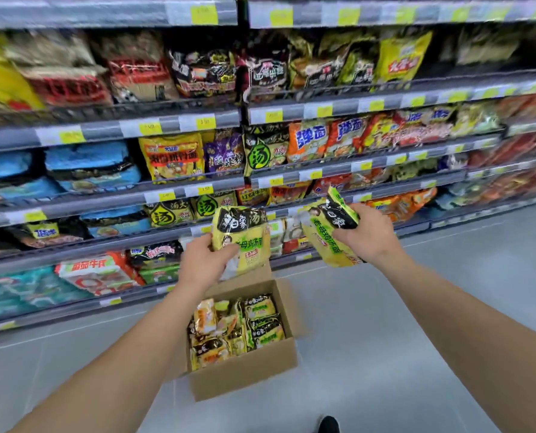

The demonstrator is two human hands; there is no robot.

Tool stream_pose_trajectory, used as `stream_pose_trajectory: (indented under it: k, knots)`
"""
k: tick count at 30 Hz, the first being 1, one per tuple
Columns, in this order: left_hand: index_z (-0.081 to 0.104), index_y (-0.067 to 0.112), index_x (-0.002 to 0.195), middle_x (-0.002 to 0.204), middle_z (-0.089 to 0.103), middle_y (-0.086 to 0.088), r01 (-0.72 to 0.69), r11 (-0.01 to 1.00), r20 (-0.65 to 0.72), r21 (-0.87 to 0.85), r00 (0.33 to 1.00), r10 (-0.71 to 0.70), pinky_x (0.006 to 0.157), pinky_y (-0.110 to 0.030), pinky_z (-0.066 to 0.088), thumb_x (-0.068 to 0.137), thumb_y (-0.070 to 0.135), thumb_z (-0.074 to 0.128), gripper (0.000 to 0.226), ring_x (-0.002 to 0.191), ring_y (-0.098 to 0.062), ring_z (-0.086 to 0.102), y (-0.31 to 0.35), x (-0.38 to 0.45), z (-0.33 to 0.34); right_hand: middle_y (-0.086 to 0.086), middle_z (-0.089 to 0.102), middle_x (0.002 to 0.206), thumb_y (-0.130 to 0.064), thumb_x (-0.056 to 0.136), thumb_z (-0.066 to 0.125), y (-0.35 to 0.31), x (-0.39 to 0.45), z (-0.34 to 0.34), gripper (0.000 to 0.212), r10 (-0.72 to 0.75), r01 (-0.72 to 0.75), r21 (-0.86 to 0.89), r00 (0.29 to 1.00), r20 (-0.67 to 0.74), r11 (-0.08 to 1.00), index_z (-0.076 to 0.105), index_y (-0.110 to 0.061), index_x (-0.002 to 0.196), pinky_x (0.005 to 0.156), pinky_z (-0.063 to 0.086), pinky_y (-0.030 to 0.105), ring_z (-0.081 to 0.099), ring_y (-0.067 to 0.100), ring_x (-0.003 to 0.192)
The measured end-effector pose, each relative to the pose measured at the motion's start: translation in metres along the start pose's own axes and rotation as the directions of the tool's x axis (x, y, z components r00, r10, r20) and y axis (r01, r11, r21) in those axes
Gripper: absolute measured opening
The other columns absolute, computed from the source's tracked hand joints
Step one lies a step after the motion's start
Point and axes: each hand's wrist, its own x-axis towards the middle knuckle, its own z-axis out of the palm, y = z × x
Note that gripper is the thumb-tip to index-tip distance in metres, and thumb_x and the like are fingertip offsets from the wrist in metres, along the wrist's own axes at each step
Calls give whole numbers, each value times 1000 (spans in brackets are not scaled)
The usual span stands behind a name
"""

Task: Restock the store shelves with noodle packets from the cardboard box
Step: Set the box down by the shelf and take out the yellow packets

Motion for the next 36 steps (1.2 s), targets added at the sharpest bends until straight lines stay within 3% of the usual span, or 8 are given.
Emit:
stream_pose_trajectory:
  k: [6, 10, 16, 19, 22, 28, 32, 36]
  knots:
    - [59, 13, 74, 57, 52, -1, -156, 987, 34, -33, 987, 157, 49, -26, 31, 83, 29, 71, 23, 49, -17, 43, 89, -4, 40, -9, 60, 76, -24, 80, 74, 27, -1, -90, 29, -48, 43, -53, 994, -96, 998, 56, -22, 102, 46, 38, 21, 56, 5, 63]
    - [60, 19, 74, 56, 53, 1, -255, 967, 47, -30, 966, 256, 52, -28, 32, 84, 28, 71, 17, 51, -18, 45, 154, -11, 98, -2, 66, 89, -24, 81, 74, 80, 2, -155, 30, -85, 70, -75, 970, -229, 995, 63, -20, 109, 63, 51, 29, 62, 18, 78]
    - [65, 23, 81, 77, 64, 4, -373, 928, 10, -9, 928, 373, 58, -28, 39, 84, 27, 70, 8, 69, -16, 58, 244, -22, 204, 0, 62, 87, -25, 83, 71, 171, 24, -248, 19, -161, 100, -181, 919, -360, 978, 62, -18, 99, 63, 51, 36, 60, 23, 80]
    - [63, 22, 87, 80, 64, 8, -403, 915, -1, -14, 915, 403, 65, -30, 43, 85, 28, 70, 10, 74, -13, 60, 282, -25, 256, -2, 62, 93, -25, 85, 70, 217, 37, -288, 26, -192, 104, -242, 906, -378, 965, 62, -20, 110, 64, 48, 35, 61, 24, 86]
    - [60, 28, 79, 81, 66, 5, -414, 910, 7, -37, 910, 414, 70, -38, 51, 84, 27, 71, 12, 78, -23, 65, 309, -24, 302, 0, 63, 101, -26, 86, 68, 258, 53, -318, 27, -175, 62, -279, 900, -399, 958, 61, -20, 112, 66, 47, 34, 59, 25, 93]
    - [65, 22, 80, 79, 68, 3, -395, 917, 24, -46, 918, 397, 66, -33, 50, 83, 25, 71, 8, 75, -21, 64, 355, 9, 384, 5, 63, 106, -23, 85, 69, 322, 112, -355, 31, -153, 48, -262, 906, -394, 964, 61, -16, 114, 70, 51, 37, 60, 29, 94]
    - [59, 32, 76, 80, 67, 9, -384, 921, 43, -73, 921, 387, 64, -30, 50, 85, 25, 70, 17, 77, -16, 65, 386, 51, 442, 8, 63, 114, -24, 86, 69, 360, 170, -369, 37, -139, 34, -285, 923, -358, 958, 60, -13, 121, 76, 53, 40, 59, 31, 101]
    - [64, 25, 83, 85, 69, 6, -393, 917, 39, -71, 917, 396, 72, -37, 52, 84, 25, 71, 7, 80, -19, 66, 411, 106, 488, 8, 63, 104, -21, 86, 69, 395, 242, -384, 28, -137, 38, -273, 926, -351, 961, 61, -14, 112, 70, 53, 41, 60, 30, 91]
